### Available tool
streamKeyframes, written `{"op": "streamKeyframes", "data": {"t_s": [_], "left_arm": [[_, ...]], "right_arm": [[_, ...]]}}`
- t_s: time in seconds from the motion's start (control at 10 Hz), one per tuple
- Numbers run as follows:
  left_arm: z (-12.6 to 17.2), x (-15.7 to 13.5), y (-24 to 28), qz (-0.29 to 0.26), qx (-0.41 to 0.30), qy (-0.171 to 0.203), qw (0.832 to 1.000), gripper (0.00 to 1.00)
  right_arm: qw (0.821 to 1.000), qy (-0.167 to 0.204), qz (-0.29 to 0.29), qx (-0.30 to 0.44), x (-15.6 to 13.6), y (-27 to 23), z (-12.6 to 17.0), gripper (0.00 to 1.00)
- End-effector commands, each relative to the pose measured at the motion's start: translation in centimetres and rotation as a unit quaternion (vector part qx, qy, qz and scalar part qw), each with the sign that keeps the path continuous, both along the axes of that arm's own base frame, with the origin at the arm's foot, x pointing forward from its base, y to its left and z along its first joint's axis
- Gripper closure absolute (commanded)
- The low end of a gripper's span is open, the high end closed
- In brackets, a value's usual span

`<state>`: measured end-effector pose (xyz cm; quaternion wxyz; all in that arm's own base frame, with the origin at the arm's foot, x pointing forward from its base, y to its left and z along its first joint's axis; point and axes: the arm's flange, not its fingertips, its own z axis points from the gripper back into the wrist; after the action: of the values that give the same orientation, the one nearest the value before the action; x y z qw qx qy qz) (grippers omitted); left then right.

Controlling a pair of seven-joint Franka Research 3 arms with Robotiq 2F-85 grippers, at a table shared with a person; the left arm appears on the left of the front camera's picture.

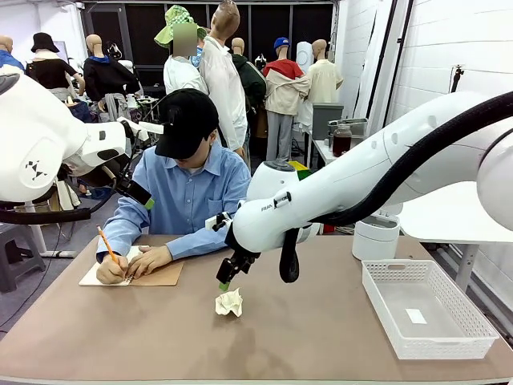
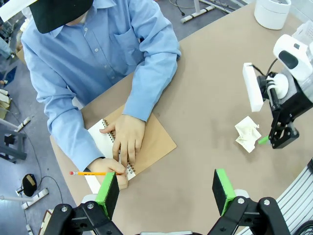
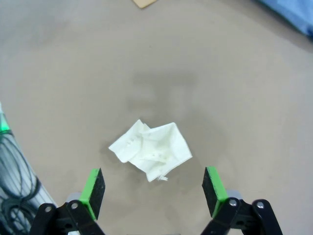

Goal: Sort the paper based on its condition.
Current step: If a person hands you a paper, place it in the Organizing basket , and if it's crumpled, put it in the Trash can.

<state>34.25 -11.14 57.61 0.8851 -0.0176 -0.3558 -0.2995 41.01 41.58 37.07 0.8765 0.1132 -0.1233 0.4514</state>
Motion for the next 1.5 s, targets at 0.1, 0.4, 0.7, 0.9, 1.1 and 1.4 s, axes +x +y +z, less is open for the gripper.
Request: {"op": "streamKeyframes", "data": {"t_s": [0.1, 0.4, 0.7, 0.9, 1.1, 1.4], "left_arm": [[0.1, 0.0, 0.1, 0.001, -0.001, -0.001, 1.000, 0.00], [0.1, 0.0, 0.1, 0.001, -0.001, -0.001, 1.000, 0.00], [0.1, 0.0, 0.1, 0.001, -0.001, -0.001, 1.000, 0.00], [0.1, 0.0, 0.1, 0.001, -0.001, -0.001, 1.000, 0.00], [0.1, 0.0, 0.1, 0.001, -0.001, -0.001, 1.000, 0.00], [0.1, 0.0, 0.1, 0.001, -0.001, -0.001, 1.000, 0.00]], "right_arm": [[0.999, 0.014, -0.036, -0.021, 0.1, 3.2, -0.7, 0.00], [0.996, 0.018, -0.057, -0.062, 0.4, 4.6, -1.8, 0.00], [0.993, 0.026, -0.072, -0.088, 0.7, 5.5, -2.0, 0.00], [0.992, 0.033, -0.075, -0.098, 1.0, 5.8, -2.4, 0.00], [0.989, 0.032, -0.085, -0.114, 1.4, 6.0, -2.8, 0.00], [0.985, 0.036, -0.107, -0.133, 1.6, 5.9, -3.3, 0.00]]}}
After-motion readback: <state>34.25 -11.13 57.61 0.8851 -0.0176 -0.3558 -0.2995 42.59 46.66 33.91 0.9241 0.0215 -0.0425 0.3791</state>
